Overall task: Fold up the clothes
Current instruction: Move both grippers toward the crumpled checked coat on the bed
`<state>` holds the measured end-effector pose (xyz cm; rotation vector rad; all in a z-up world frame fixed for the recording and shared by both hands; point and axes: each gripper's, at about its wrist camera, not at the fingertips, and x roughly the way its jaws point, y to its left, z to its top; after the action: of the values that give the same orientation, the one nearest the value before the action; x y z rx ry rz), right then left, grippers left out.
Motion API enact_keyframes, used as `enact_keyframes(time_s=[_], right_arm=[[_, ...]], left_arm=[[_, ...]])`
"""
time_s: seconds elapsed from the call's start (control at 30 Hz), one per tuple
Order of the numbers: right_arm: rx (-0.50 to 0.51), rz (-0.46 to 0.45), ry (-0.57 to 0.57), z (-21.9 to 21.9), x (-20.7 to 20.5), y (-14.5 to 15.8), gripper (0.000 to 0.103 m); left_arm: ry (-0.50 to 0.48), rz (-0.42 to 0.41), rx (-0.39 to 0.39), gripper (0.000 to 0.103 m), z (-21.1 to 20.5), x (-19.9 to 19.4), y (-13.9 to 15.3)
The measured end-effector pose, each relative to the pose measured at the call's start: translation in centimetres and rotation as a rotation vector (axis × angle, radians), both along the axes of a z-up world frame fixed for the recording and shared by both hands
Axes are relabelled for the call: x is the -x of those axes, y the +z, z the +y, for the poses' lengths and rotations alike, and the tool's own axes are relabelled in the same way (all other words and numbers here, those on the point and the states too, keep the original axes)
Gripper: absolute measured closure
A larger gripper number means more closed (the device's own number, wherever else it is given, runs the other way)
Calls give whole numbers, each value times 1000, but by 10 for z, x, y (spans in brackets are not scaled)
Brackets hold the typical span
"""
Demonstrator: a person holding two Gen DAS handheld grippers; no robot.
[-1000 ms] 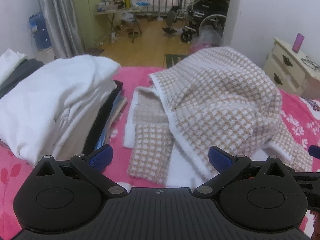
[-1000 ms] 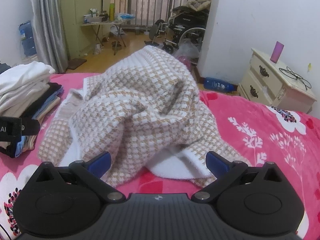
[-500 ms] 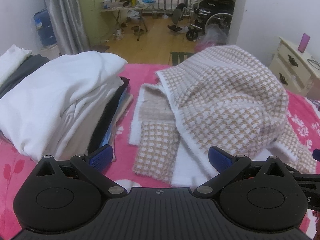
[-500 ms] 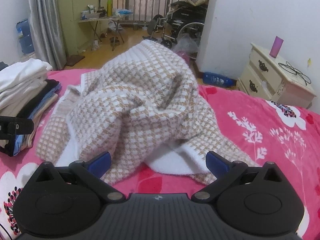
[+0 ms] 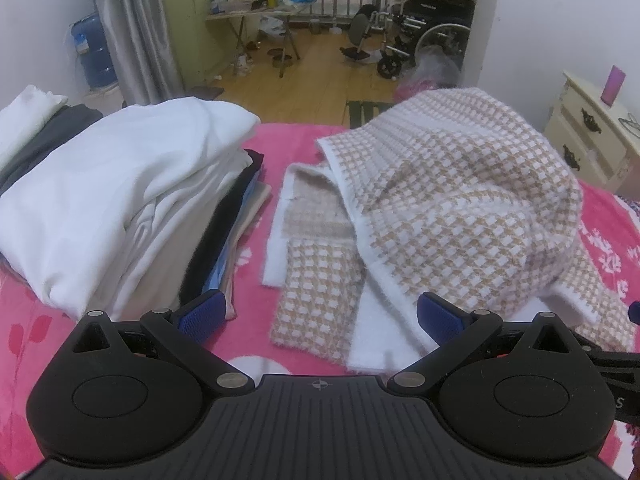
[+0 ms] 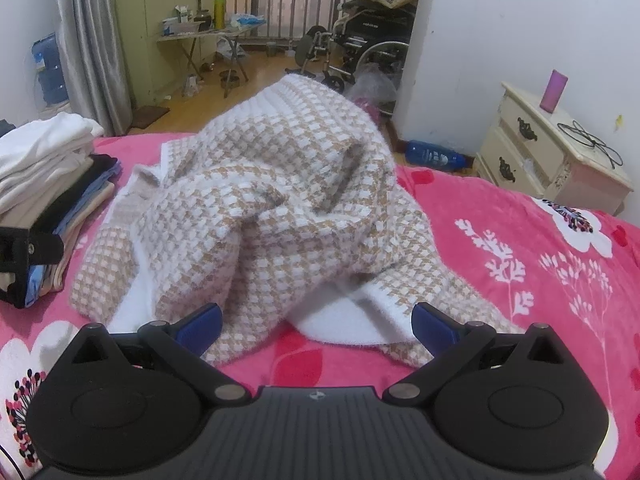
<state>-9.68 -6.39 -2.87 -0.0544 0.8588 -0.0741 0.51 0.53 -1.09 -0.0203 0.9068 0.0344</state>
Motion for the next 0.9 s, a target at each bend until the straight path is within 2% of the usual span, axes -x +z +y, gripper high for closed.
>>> enact_keyframes(time_s=[0.23, 0.43, 0.6, 0.73, 0.8, 0.9], right_arm=[[0, 0, 3, 0, 0, -1, 0], [2, -15, 61, 1, 3, -4, 0], [-12, -26, 122, -1, 4, -9, 0], [-20, -48, 152, -9, 5, -18, 0], [-41, -52, 170, -18, 6, -25, 0], [-73, -57, 202, -31, 8, -36, 0]], left_arm=[[-5, 13, 2, 0, -2, 0, -2], [-29, -37, 2, 0, -4, 4, 0], [-105, -108, 98, 0, -3, 9, 2], [-143, -112, 148, 0, -8, 7, -1], [-134, -95, 210, 0, -7, 4, -5], [-162, -38, 356, 0, -3, -6, -15]])
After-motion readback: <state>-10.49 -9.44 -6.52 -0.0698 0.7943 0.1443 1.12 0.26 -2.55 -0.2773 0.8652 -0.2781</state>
